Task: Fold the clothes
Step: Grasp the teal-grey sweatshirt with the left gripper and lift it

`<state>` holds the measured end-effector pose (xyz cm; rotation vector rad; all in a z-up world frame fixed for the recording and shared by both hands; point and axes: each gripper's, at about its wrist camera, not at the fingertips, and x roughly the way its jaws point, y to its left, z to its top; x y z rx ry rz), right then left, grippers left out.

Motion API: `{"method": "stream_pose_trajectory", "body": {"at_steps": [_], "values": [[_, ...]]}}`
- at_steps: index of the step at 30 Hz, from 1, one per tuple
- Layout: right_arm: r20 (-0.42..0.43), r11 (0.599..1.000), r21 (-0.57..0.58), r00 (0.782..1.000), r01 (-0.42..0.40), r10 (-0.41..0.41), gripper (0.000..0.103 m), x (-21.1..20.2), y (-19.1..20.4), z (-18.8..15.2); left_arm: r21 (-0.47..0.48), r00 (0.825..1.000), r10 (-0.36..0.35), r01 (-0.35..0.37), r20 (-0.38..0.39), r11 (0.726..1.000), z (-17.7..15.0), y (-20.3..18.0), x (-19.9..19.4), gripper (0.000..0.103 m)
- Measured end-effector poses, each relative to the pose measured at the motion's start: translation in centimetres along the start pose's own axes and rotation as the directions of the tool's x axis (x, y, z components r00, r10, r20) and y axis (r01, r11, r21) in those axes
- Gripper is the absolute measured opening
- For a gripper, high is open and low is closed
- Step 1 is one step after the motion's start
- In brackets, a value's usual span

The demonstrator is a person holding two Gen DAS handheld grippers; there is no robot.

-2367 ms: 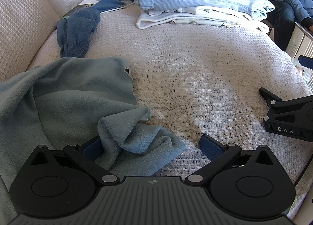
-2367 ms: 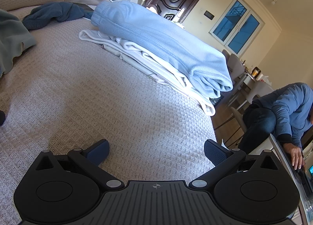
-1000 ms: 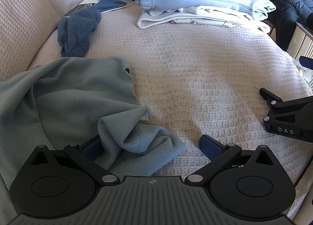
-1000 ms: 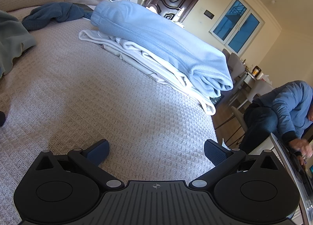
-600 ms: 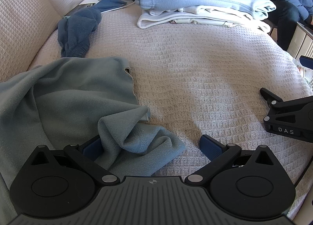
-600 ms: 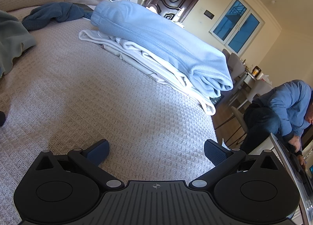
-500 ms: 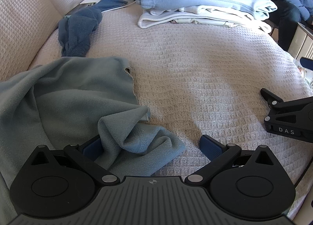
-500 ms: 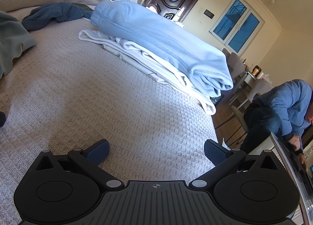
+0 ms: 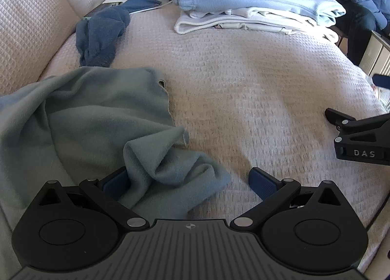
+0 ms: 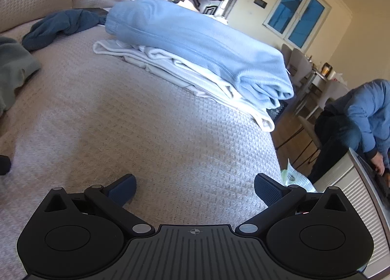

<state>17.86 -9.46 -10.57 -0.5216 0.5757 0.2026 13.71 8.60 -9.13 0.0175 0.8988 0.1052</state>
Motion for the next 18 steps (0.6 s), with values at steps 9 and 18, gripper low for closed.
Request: {"method": "stream_pose_trajectory", "body": {"at_steps": [9,18], "values": [[0.042,0.955,0.062,0.956,-0.292,0.289,0.103,-2.8,-0.4,1.2,-0.032,0.991,0.009,-0.005,0.136,0.999,-1.3,0.2,-7.4,0.103],[0.028,0.759,0.441,0.852,-0.48,0.523,0.103,-1.3,-4.4,1.6,-0.12,0.965,0.217,-0.2,0.146,0.972,1.1,5.3,-9.6,0.103]]}}
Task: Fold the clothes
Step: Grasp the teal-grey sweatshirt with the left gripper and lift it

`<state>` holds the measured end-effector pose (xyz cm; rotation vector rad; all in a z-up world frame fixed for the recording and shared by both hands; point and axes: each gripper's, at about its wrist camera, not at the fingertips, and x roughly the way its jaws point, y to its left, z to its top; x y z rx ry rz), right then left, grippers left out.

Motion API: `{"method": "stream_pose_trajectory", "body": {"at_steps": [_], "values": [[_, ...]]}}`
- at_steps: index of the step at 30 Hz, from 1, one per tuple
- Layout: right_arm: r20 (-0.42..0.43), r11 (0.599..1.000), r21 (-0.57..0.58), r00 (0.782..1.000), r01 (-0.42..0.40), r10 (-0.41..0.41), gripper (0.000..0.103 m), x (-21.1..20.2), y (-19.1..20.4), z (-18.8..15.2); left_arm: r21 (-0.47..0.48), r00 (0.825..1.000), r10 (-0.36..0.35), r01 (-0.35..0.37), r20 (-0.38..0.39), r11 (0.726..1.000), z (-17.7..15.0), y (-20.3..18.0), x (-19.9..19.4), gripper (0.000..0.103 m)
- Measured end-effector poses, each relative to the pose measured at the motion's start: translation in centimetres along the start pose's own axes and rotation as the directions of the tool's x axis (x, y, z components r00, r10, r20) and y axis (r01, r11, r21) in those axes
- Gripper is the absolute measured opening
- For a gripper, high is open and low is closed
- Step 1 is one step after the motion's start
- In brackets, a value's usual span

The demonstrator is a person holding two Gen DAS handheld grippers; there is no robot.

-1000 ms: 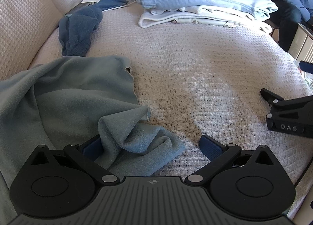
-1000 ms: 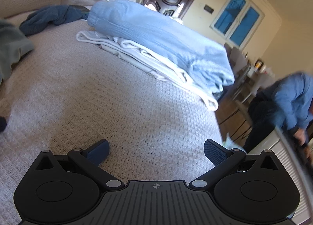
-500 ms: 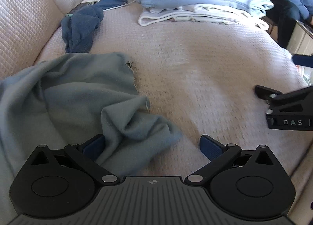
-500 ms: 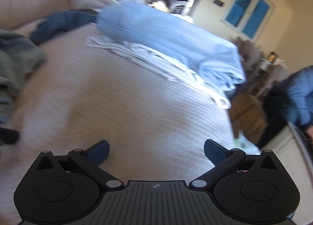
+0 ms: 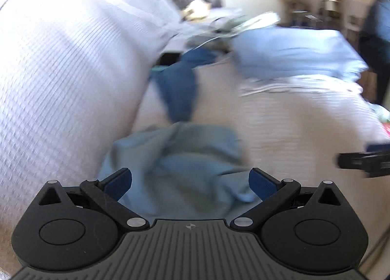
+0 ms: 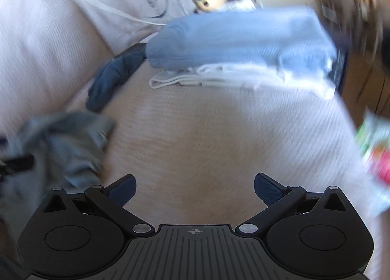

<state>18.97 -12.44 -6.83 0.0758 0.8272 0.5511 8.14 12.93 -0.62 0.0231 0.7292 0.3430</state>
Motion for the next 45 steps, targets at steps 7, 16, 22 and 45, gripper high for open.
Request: {"method": "stream_pose_trajectory", "body": {"at_steps": [7,16,22,45], "values": [[0.054,0.982,0.071,0.984,-0.175,0.172,0.103,-0.9,-0.3,0.4,-0.068,0.996,0.072,-0.075,-0.059,0.995,0.2,2.5,3.5,0.092],[0.031,0.989,-0.023,0.989,-0.146,0.147,0.103,0.2,1.1,0.2,-0.051,0.996,0.036,-0.04,-0.079,0.998,-0.4,2.7,2.7,0.013],[0.073,0.987,-0.024,0.985,-0.158,0.159,0.103,-1.1,1.1,0.5,-0.061,0.97,-0.239,0.236,-0.052,0.97,1.1,0.3,-1.1,0.0],[0.094,0.99,-0.119,0.991,-0.081,0.092,0.103,-1.7,2.1,0.1,-0.002,0.976,0.1,-0.102,-0.193,0.995,1.0,3.0,8.1,0.062]]}}
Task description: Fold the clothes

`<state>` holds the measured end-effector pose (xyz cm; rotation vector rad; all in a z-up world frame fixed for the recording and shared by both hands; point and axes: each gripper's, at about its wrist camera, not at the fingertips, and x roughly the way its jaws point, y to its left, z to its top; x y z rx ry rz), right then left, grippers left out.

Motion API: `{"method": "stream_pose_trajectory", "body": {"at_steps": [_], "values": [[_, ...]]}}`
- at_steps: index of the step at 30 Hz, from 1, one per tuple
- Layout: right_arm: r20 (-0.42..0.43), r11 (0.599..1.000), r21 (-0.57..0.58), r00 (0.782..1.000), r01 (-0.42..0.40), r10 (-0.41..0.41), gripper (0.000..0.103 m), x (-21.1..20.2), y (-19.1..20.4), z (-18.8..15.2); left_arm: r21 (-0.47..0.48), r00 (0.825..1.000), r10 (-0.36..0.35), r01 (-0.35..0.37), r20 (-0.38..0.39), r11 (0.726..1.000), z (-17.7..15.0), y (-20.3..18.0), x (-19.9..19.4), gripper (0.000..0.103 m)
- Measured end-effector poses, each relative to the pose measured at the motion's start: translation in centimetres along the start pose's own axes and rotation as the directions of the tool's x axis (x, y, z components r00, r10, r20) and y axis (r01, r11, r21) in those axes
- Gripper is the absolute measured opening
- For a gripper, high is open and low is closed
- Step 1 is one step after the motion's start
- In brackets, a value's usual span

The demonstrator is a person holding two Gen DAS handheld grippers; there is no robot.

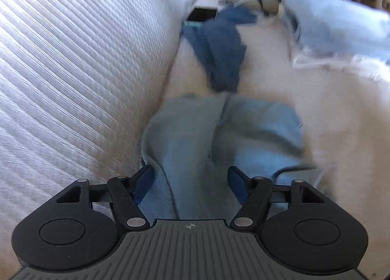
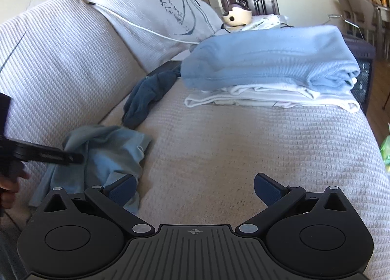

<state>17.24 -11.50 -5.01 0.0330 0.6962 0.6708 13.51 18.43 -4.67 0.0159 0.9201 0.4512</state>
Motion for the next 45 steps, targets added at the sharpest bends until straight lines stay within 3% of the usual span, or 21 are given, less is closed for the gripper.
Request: {"method": "stream_pose_trajectory", "body": {"at_steps": [1,6,11,13,16,19,23,24,25,28,32,37,38,39,40,42,45], "values": [[0.0,1.0,0.0,1.0,0.002,-0.002,0.103,0.0,0.0,0.0,-0.004,1.0,0.007,-0.007,0.007,1.0,-0.1,-0.1,0.0,0.06],[0.008,1.0,0.005,1.0,0.016,-0.016,0.103,0.1,-0.2,0.1,-0.016,0.998,-0.018,0.018,0.054,1.0,-0.5,0.2,-1.3,0.023],[0.042,0.999,-0.023,0.998,0.04,-0.039,0.103,-0.2,0.0,0.1,-0.023,0.99,-0.078,0.081,0.118,0.996,-0.9,-0.3,-4.7,0.018],[0.05,0.999,-0.019,0.998,0.043,-0.042,0.103,-0.5,-0.1,0.3,-0.014,0.978,-0.153,0.156,0.138,0.988,-1.1,-1.4,-6.6,0.018],[0.077,0.999,-0.004,0.996,0.051,-0.05,0.103,-1.4,-0.6,0.8,0.035,0.938,-0.309,0.308,0.157,0.951,-1.6,-3.9,-9.9,0.018],[0.132,0.998,0.037,0.99,0.053,-0.058,0.103,-3.1,-1.6,1.4,0.141,0.879,-0.461,0.444,0.122,0.885,-3.2,-7.6,-12.2,0.018],[0.185,0.991,0.115,0.979,0.065,-0.085,0.103,-5.0,-3.7,1.9,0.206,0.797,-0.604,0.596,-0.029,0.776,-7.5,-12.0,-13.2,0.027],[0.179,0.988,0.134,0.979,0.075,-0.099,0.103,-5.0,-4.2,1.9,0.21,0.782,-0.62,0.619,-0.071,0.757,-8.6,-12.9,-13.0,0.03],[0.174,0.984,0.153,0.978,0.086,-0.113,0.103,-5.0,-4.6,1.9,0.211,0.779,-0.619,0.625,-0.1,0.752,-9.6,-13.5,-12.7,0.03],[0.153,0.98,0.173,0.98,0.103,-0.13,0.103,-4.7,-5.2,1.9,0.203,0.784,-0.612,0.619,-0.107,0.758,-10.9,-13.3,-12.7,0.036],[0.124,0.984,0.144,0.985,0.103,-0.121,0.103,-3.9,-4.8,1.9,0.136,0.782,-0.62,0.623,-0.068,0.771,-11.3,-11.4,-13.8,0.054],[0.092,0.995,0.079,0.994,0.056,-0.064,0.103,-3.8,-3.6,1.6,0.024,0.809,-0.588,0.587,0.026,0.809,-11.1,-7.6,-15.2,0.065],[0.08,0.998,0.063,0.997,0.014,-0.019,0.103,-4.0,-3.3,1.6,0.008,0.821,-0.568,0.569,0.047,0.822,-11.0,-6.9,-15.2,0.065],[0.074,0.999,0.044,0.997,-0.029,0.025,0.102,-4.2,-2.9,1.6,-0.003,0.845,-0.53,0.531,0.071,0.847,-11.0,-6.2,-15.1,0.065],[0.075,0.997,0.019,0.995,-0.07,0.068,0.099,-4.6,-2.4,1.6,-0.009,0.871,-0.483,0.486,0.091,0.874,-10.8,-5.7,-14.7,0.065],[0.057,0.995,-0.032,0.993,-0.098,0.1,0.09,-4.8,-1.2,1.6,-0.031,0.903,-0.412,0.418,0.119,0.908,-10.4,-5.1,-14.1,0.065],[0.008,0.993,-0.055,0.995,-0.101,0.101,0.09,-3.9,-0.3,1.0,-0.072,0.916,-0.374,0.387,0.145,0.919,-9.6,-4.3,-12.9,0.071]]}}
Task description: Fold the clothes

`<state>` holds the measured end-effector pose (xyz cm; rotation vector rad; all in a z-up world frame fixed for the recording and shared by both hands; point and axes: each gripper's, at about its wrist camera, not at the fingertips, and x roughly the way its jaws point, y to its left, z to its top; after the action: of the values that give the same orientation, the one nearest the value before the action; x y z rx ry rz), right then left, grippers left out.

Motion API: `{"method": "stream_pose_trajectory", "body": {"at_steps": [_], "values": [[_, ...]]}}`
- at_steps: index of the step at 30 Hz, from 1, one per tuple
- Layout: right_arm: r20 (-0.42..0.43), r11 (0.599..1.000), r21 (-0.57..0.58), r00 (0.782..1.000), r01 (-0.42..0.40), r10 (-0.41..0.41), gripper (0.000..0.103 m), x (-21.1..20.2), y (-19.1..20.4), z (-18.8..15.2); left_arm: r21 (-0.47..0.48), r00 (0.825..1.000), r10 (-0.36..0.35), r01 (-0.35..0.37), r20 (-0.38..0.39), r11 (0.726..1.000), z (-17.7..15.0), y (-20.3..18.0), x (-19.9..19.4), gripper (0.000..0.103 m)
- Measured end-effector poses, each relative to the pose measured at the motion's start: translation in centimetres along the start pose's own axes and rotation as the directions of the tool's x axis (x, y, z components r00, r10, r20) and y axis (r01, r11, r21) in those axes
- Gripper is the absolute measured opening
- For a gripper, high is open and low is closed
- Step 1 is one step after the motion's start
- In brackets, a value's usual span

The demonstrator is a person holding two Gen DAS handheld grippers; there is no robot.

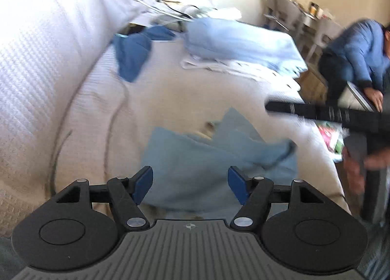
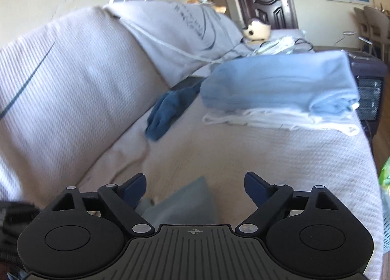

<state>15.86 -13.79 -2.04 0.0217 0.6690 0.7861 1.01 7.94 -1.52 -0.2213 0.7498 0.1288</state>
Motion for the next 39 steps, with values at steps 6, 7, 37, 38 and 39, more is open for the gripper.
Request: {"method": "stream_pose_trajectory", "body": {"at_steps": [6,7,37,38,39], "values": [[-0.091,0.999,-0.003,0.995,0.037,-0.037,0.087,2.8,0.2,-1.2,-0.007,0.998,0.061,-0.061,-0.016,0.998,1.9,1.4,4.7,0.076],[-0.1,0.999,0.0,0.994,0.042,-0.041,0.086,3.2,0.1,-1.4,-0.004,0.998,0.064,-0.064,-0.024,0.998,2.1,1.7,5.6,0.076],[0.274,0.98,0.069,0.941,0.187,-0.199,0.015,-4.5,-2.5,3.4,0.157,0.957,-0.101,0.059,0.272,0.986,10.0,0.4,-0.8,0.005],[0.28,0.979,0.052,0.938,0.197,-0.204,0.015,-4.5,-2.7,4.0,0.181,0.952,-0.081,0.027,0.296,0.983,10.7,0.1,-0.8,0.005],[0.281,0.977,0.037,0.936,0.209,-0.211,0.015,-4.3,-2.9,4.4,0.201,0.949,-0.059,-0.005,0.311,0.98,11.4,-0.2,-0.3,0.005]]}}
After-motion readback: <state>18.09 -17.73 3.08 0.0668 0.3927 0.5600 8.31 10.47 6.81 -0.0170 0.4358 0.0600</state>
